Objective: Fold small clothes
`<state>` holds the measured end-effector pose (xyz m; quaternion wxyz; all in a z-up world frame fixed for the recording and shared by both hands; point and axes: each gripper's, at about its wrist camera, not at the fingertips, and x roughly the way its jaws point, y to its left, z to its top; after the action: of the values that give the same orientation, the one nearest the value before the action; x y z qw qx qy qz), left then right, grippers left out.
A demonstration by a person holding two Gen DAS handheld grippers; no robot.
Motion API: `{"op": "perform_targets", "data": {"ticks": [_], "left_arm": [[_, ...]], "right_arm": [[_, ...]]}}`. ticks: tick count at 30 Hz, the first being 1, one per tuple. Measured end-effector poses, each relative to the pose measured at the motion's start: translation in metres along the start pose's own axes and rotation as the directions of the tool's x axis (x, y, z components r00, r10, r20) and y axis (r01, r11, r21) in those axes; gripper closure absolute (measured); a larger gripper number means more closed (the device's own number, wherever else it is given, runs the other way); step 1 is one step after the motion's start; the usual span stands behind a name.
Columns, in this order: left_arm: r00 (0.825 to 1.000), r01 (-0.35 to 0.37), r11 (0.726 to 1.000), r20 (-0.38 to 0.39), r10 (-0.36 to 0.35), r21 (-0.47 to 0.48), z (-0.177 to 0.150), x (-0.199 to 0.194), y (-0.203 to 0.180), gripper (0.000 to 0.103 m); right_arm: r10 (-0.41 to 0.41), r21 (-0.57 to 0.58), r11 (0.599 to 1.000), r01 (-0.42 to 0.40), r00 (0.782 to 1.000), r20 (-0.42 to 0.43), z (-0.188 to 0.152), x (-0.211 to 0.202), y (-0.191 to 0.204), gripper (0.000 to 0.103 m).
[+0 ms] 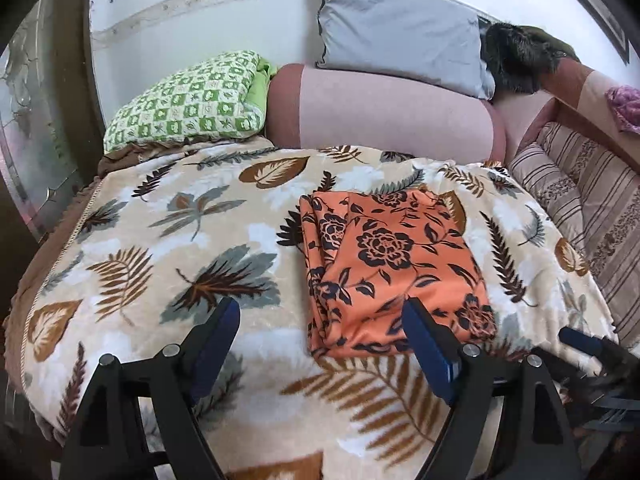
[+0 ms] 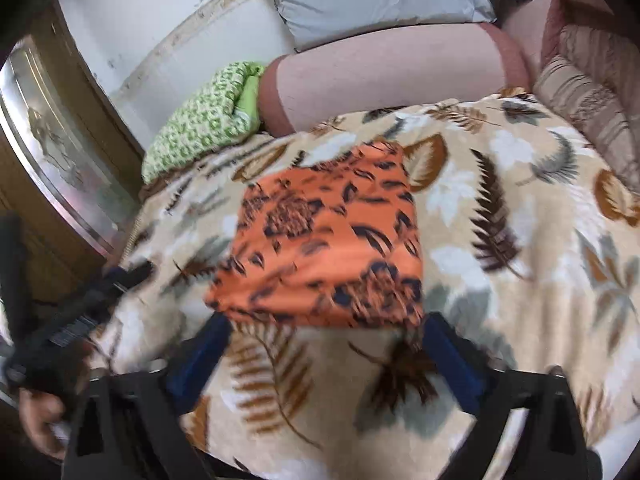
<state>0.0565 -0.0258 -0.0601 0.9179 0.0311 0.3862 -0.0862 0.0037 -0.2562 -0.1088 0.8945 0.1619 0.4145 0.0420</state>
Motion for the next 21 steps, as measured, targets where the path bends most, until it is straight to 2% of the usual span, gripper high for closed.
{"op": "perform_targets", "data": {"ticks": [6, 9, 10, 11, 17, 21], "left_arm": [[0.999, -0.032, 0.999, 0.010, 0.032, -0.010, -0.012, -0.030, 0.000, 0.019], [1.000, -0.008, 0.999, 0.020, 0.009, -0.042, -0.019, -0.045, 0.003, 0.011], [1.000, 0.001, 0.999, 0.026, 0.000, -0.047, -0.021, -0.050, 0.002, 0.005], [1.000, 0.002, 0.999, 0.029, -0.001, -0.046, -0.022, -0.053, 0.001, 0.003], [0.999, 0.013, 1.000, 0.035, -0.012, -0.022, -0.016, -0.069, -0.012, 0.002], [0.999, 0.036, 0.999, 0.030, -0.036, -0.020, -0.012, -0.076, -0.019, 0.002]], "right_arm": [[-0.092, -0.092, 0.991, 0.093, 0.996, 0.015, -0.019, -0.021, 0.018, 0.000], [-0.152, -0.133, 0.979, 0.156, 0.988, 0.040, -0.017, -0.033, 0.026, 0.000], [-0.158, -0.143, 0.976, 0.164, 0.986, 0.046, -0.016, -0.037, 0.029, 0.000], [-0.167, -0.151, 0.973, 0.173, 0.985, 0.050, -0.015, -0.039, 0.031, 0.000], [-0.226, -0.183, 0.956, 0.228, 0.974, 0.036, -0.015, -0.040, 0.033, 0.000], [-0.234, -0.195, 0.952, 0.235, 0.972, 0.028, -0.016, -0.039, 0.032, 0.000]]}}
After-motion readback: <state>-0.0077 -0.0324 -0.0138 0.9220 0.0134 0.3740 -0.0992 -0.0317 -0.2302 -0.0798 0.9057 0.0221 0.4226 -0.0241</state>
